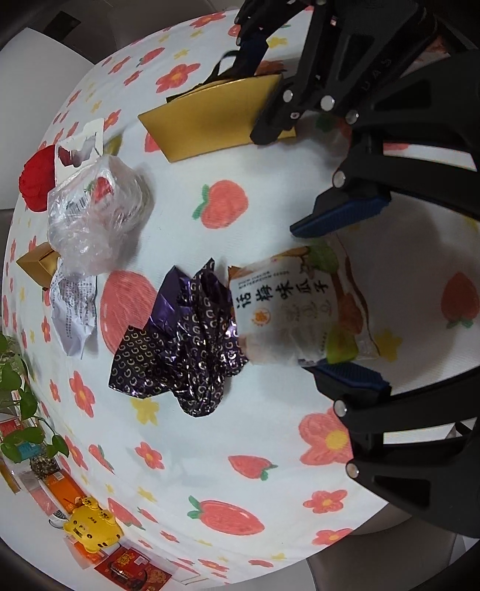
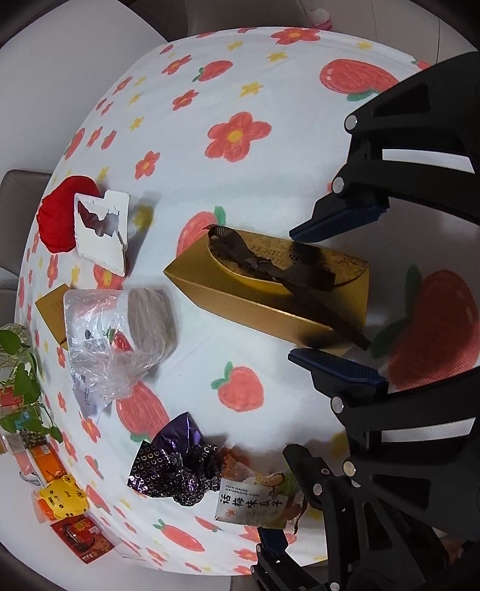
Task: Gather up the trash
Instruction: 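Grasp the white seed snack bag with the left tool while the right tool grasps the gold gift box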
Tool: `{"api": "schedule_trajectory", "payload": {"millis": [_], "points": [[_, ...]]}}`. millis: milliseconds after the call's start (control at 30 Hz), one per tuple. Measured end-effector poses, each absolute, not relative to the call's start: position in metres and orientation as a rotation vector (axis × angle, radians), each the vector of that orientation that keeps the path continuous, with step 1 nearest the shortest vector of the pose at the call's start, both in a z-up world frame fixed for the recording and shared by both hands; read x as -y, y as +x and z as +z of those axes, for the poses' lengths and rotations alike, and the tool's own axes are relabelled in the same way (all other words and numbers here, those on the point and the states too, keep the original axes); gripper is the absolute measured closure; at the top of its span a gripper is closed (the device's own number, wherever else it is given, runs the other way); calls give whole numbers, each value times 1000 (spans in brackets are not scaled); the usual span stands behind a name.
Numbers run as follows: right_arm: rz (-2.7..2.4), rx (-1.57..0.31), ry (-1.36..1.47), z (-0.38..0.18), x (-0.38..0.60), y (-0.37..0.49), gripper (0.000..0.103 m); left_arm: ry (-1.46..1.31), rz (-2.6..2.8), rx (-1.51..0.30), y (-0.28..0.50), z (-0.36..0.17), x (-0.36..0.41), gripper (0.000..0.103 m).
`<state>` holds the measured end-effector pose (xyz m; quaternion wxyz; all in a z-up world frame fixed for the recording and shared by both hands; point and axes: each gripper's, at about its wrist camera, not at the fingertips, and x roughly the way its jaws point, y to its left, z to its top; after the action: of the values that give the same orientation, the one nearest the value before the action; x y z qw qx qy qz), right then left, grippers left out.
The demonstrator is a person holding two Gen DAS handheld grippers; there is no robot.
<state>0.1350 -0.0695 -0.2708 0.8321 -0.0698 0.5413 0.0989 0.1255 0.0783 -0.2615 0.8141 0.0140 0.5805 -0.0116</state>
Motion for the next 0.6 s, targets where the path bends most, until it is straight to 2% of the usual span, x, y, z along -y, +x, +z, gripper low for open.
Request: {"api": "schedule_trajectory", "payload": {"millis": [167,233,600], "points": [[231,-1155,-135,-271,70,136,49,14,-23,-1234,125,-260,-81,48],[241,-1151,-122,-268,72,134,50,0,-25,-1235,123,-259,-83,55],[232,-1085,-103,-237,87,120,51,41,-60,-1159,116,-225,-66,56]]}}
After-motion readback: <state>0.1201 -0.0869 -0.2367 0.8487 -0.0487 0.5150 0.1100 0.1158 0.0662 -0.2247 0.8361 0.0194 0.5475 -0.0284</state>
